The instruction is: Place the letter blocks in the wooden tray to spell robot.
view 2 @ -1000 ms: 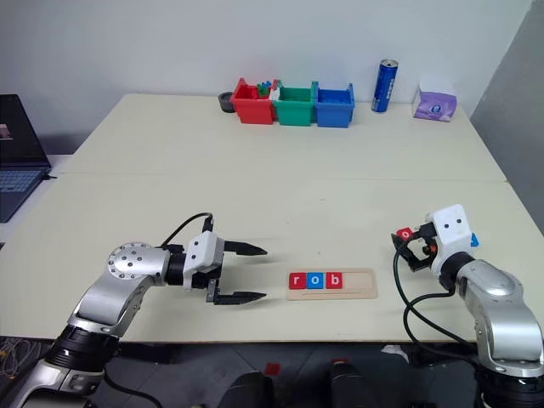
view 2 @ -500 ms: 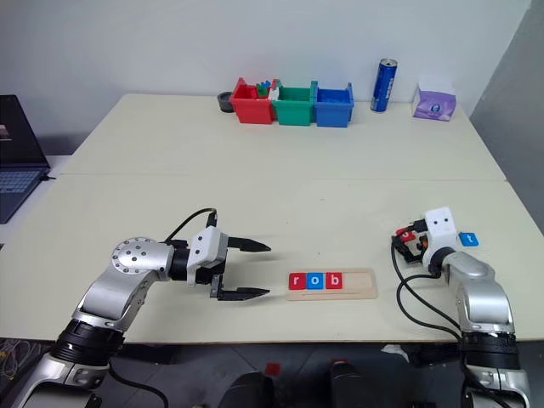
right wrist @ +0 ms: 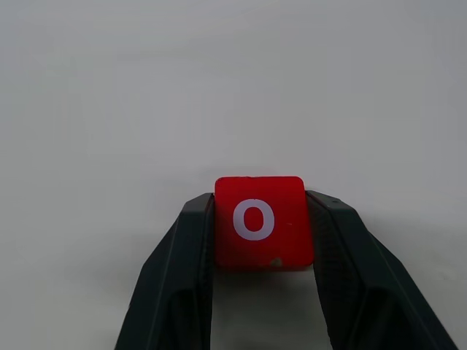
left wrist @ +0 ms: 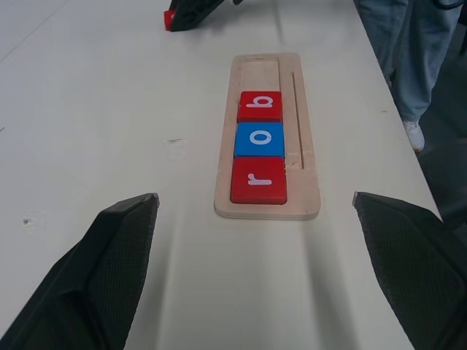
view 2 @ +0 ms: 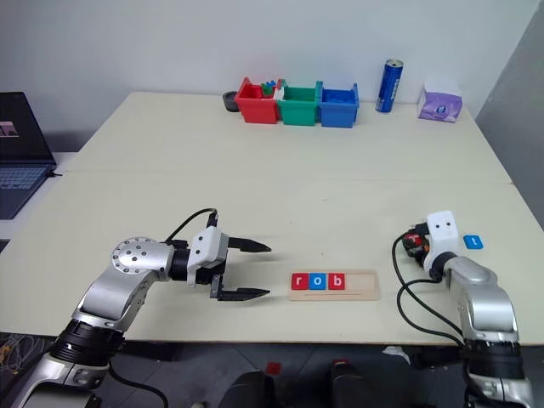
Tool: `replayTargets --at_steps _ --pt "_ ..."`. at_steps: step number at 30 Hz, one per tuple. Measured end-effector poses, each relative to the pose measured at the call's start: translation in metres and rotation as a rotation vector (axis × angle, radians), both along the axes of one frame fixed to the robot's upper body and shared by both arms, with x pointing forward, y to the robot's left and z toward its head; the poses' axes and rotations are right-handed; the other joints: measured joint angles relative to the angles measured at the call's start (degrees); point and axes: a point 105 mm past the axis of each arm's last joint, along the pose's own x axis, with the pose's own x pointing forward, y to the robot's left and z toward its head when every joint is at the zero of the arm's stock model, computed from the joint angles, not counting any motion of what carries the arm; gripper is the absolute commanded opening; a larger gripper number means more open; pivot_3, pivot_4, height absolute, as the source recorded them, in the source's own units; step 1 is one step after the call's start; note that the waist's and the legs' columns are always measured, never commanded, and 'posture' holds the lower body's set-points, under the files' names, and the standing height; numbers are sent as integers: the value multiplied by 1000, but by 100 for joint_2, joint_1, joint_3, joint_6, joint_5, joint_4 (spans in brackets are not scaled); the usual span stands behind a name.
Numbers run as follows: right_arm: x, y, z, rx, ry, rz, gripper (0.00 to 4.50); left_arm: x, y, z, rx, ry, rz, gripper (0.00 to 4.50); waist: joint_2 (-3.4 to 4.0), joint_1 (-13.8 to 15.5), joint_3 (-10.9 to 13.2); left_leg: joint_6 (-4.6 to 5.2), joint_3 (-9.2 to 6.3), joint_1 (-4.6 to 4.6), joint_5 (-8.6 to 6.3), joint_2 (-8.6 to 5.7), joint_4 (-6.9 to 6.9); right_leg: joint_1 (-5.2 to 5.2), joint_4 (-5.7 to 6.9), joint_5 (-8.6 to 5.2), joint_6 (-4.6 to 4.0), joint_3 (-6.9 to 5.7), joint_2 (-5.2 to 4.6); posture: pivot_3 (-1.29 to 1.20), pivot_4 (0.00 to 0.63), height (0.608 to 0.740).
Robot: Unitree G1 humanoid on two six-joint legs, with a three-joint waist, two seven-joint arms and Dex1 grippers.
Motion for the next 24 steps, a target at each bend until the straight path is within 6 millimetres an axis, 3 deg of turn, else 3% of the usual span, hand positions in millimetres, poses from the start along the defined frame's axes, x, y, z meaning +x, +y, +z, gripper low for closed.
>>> replayTargets --at_steps 4,8,14,22,24 --pt "-43 17 -7 64 17 -94 1451 -1 -1 -1 2 -2 -18 4500 3 -15 -2 -1 -4 -3 0 3 -1 -4 3 -4 7 -1 1 0 150 740" --pt "-67 33 -12 142 32 -186 1451 -2 -1 -1 4 0 -31 4500 7 -37 -4 -1 2 8 1 4 1 -3 4 -15 26 1 2 0 150 740" --pt "-74 41 -15 164 35 -247 1451 0 -1 -5 4 10 -36 4500 -1 -36 -9 -1 12 29 1 2 2 8 2 -17 29 7 2 0 150 740" --pt "-65 34 -9 184 -18 -279 4205 2 -3 -3 -5 -5 -39 4500 0 -36 -9 -1 14 26 1 0 1 6 1 -17 30 10 1 0 150 740" --pt "-62 29 -2 177 -45 -282 4477 2 -3 -3 -6 -5 -35 4500 0 -36 -9 0 13 26 1 1 0 6 1 -17 30 9 2 0 150 740"
